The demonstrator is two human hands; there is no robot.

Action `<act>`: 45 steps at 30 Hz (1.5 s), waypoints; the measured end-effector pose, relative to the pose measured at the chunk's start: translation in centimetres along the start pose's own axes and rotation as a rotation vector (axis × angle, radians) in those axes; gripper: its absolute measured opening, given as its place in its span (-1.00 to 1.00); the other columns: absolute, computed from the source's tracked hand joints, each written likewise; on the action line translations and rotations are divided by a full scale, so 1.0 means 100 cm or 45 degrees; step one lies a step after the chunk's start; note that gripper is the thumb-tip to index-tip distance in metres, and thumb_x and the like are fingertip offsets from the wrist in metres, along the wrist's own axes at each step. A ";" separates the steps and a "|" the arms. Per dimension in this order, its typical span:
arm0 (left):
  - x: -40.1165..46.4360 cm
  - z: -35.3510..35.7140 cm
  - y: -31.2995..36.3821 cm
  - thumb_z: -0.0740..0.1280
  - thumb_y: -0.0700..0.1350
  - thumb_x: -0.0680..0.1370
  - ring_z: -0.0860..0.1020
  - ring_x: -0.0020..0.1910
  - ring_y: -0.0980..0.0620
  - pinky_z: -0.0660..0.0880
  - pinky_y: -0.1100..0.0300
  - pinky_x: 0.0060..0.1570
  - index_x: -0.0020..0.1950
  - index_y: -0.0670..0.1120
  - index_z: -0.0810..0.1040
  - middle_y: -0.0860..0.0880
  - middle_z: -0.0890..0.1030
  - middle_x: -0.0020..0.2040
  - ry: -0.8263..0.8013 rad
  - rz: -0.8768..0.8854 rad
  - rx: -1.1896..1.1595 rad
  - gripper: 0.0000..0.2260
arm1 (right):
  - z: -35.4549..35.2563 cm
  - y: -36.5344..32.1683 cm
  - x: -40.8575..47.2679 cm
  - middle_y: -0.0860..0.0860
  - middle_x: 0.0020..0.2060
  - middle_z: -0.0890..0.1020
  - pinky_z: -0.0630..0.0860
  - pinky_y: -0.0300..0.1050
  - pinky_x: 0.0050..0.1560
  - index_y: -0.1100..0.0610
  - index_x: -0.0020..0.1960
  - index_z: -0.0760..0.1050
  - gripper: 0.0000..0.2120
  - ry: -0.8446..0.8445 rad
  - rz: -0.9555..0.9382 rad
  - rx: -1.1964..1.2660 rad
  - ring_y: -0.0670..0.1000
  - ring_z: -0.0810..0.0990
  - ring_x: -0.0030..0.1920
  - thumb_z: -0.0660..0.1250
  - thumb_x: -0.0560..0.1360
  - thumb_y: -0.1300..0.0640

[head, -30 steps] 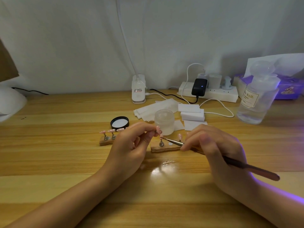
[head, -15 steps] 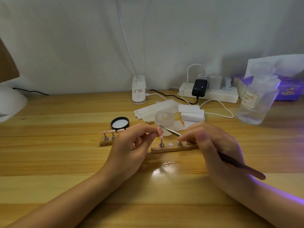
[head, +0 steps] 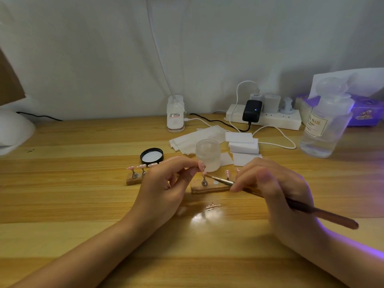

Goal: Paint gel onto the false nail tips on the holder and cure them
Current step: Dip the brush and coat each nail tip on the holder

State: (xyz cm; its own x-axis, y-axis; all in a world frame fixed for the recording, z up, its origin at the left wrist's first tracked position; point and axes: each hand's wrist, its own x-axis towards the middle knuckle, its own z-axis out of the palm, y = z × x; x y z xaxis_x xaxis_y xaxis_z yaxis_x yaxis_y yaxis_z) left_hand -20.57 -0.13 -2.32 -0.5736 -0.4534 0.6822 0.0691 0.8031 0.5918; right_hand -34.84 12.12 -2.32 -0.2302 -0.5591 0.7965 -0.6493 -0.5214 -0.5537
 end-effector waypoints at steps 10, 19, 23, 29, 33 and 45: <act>-0.001 -0.002 0.001 0.38 -0.13 0.46 0.52 -0.25 0.03 0.41 0.12 -0.38 -0.07 0.03 0.61 0.06 0.63 -0.17 -0.004 -0.077 -0.079 -0.91 | -0.002 0.000 0.001 -0.06 -0.32 0.58 0.45 -0.07 -0.15 0.00 -0.30 0.53 -0.65 0.084 0.036 -0.054 -0.11 0.56 -0.25 0.04 0.52 0.12; -0.001 -0.002 0.003 0.39 -0.09 0.40 0.49 -0.30 0.05 0.40 0.14 -0.40 -0.12 0.04 0.63 0.08 0.62 -0.21 0.013 -0.130 -0.135 -0.91 | 0.000 0.001 0.002 -0.13 -0.23 0.57 0.48 -0.02 -0.14 0.11 -0.17 0.60 -0.64 -0.004 -0.060 -0.253 -0.13 0.56 -0.16 0.08 0.57 0.02; -0.002 -0.004 0.002 0.40 -0.09 0.38 0.49 -0.30 -0.02 0.41 0.07 -0.38 -0.10 0.01 0.65 0.09 0.61 -0.19 0.023 -0.168 -0.157 -0.87 | 0.000 0.000 0.000 -0.08 -0.29 0.60 0.44 -0.02 -0.14 0.16 -0.26 0.62 -0.51 -0.050 -0.142 -0.317 -0.11 0.56 -0.20 0.04 0.60 -0.03; -0.001 -0.002 0.002 0.40 -0.09 0.38 0.50 -0.28 -0.11 0.42 -0.04 -0.34 -0.11 0.01 0.65 0.07 0.62 -0.18 0.027 -0.187 -0.147 -0.89 | -0.001 0.001 -0.001 -0.11 -0.28 0.57 0.45 -0.05 -0.11 0.15 -0.25 0.60 -0.52 0.006 -0.096 -0.246 -0.15 0.54 -0.18 0.01 0.60 -0.01; -0.002 -0.003 0.001 0.40 -0.07 0.37 0.49 -0.28 -0.10 0.42 -0.05 -0.33 -0.12 0.03 0.65 0.08 0.61 -0.18 0.022 -0.199 -0.157 -0.88 | 0.002 0.002 0.001 -0.09 -0.29 0.59 0.45 -0.08 -0.12 0.15 -0.24 0.61 -0.56 -0.032 -0.079 -0.252 -0.14 0.56 -0.19 0.05 0.58 0.00; -0.002 -0.003 -0.001 0.40 -0.06 0.37 0.48 -0.30 -0.06 0.41 -0.08 -0.36 -0.13 0.07 0.64 0.13 0.60 -0.18 0.021 -0.187 -0.127 -0.90 | 0.000 0.000 -0.001 -0.05 -0.37 0.59 0.41 -0.08 -0.12 0.17 -0.33 0.59 -0.52 -0.013 -0.081 -0.173 -0.13 0.55 -0.25 0.06 0.58 0.01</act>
State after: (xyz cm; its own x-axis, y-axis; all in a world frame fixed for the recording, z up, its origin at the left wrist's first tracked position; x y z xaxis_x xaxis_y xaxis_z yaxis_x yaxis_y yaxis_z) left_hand -20.26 -0.24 -2.39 -0.5698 -0.5701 0.5919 0.0666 0.6858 0.7247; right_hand -34.83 12.11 -2.41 -0.1784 -0.5347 0.8260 -0.7547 -0.4643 -0.4635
